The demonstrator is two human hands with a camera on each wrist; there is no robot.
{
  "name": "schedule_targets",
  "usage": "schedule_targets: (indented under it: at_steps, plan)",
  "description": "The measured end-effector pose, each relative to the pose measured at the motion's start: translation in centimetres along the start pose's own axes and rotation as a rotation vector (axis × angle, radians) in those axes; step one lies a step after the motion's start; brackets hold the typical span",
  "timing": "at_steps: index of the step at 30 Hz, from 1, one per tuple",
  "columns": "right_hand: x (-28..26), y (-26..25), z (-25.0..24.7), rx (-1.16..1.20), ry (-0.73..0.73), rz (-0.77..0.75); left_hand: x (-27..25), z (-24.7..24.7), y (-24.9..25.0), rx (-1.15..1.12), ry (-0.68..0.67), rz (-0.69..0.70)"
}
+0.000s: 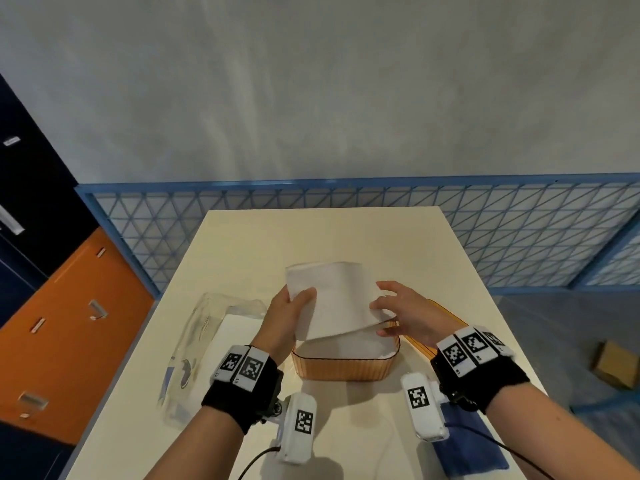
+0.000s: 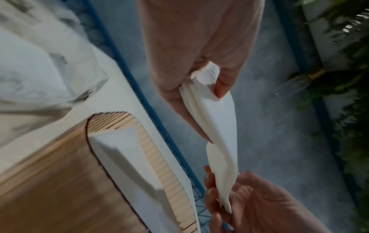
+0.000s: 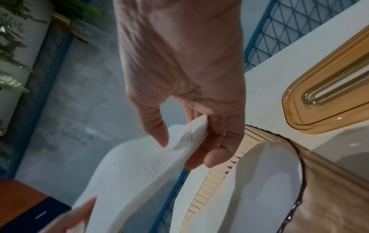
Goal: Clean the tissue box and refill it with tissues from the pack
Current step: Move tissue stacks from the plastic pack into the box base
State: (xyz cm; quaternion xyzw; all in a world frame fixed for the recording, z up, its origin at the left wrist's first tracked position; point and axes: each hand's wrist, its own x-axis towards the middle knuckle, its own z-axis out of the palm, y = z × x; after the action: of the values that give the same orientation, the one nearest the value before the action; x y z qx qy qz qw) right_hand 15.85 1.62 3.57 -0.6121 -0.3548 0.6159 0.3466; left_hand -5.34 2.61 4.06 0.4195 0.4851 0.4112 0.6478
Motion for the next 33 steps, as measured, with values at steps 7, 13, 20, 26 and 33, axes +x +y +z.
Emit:
schedule_targets:
  at_steps: [7,13,20,26,33]
  plan:
    - [0.5,0.1,0.6,-0.065,0.005,-0.017,-0.5,0.7,0.7,0.246,-0.093,0.156]
    - [0.7,0.5,-0.2,-0.026,-0.026,-0.036,0.0,0.0,0.7,0.274,-0.006,0.191]
    - [0.5,0.4,-0.2,-0.326,0.024,-0.281,0.4,-0.3,-0.4,0.244,0.084,0.246]
    - [1.1,3.9,0.5,-0.518,0.108,-0.280,0.4,-1.2,-4.6,0.347,0.117,0.270]
    - [1.4,3.9,0.9,-0.426,0.132,-0.298,0.6,-1.1,-5.1,0.365,0.108,0.220]
